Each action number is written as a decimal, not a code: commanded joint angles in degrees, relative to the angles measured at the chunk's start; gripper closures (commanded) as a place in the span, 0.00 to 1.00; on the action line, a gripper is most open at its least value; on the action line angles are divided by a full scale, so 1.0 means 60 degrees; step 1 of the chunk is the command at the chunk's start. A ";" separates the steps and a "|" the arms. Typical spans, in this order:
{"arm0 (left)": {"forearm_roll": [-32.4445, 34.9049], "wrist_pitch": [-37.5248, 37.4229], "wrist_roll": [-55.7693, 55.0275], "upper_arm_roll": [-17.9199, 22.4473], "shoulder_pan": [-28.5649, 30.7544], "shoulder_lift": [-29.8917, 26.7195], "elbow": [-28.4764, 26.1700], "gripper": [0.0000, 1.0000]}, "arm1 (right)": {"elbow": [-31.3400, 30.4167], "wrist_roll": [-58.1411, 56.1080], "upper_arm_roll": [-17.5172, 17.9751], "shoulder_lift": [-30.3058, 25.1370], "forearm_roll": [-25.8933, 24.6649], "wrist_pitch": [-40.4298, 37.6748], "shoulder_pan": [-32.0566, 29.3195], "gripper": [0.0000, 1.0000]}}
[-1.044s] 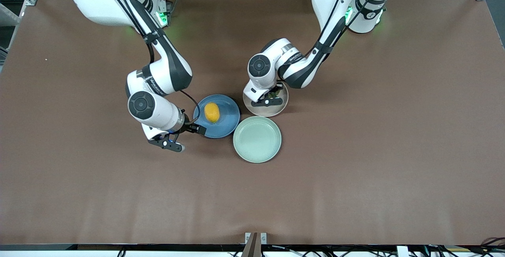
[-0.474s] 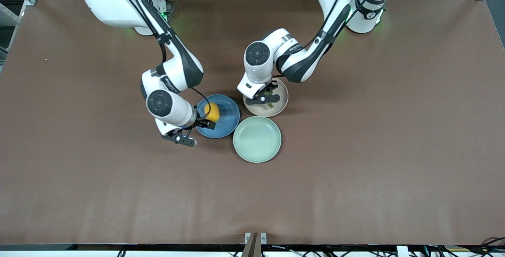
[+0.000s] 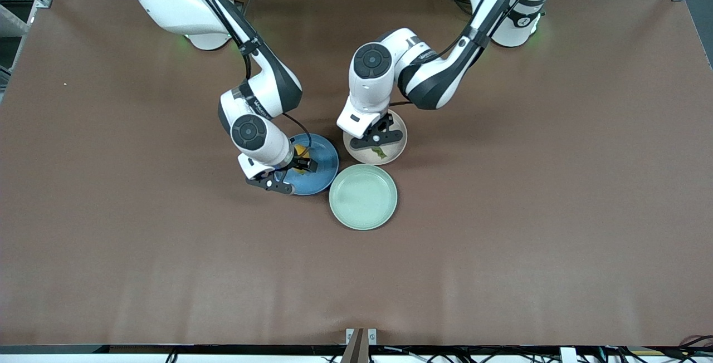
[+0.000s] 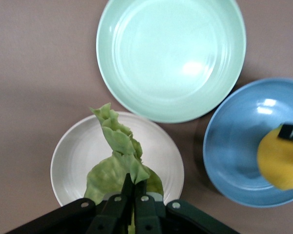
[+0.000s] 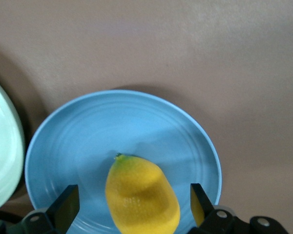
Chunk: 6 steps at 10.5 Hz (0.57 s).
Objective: Pick lemon and lettuce from blue and beige plates
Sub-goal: 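Lift the lettuce with the left gripper while the right gripper grasps the lemon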
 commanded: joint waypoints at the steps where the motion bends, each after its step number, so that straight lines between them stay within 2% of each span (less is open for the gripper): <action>1: -0.0034 -0.0040 -0.0102 0.0031 0.0414 -0.0142 0.0251 1.00 | -0.0788 0.0175 -0.0048 -0.0665 -0.0016 0.0224 0.0170 0.00; 4: 0.0025 -0.0069 0.0685 0.0031 0.1204 -0.0200 0.0603 1.00 | -0.0919 0.0277 -0.0063 -0.0680 -0.0031 0.0297 0.0302 0.00; 6: 0.0039 -0.0084 0.1433 0.0016 0.1717 -0.0273 0.0633 1.00 | -0.1429 0.0481 -0.0077 -0.0665 -0.0031 0.1301 0.0492 0.00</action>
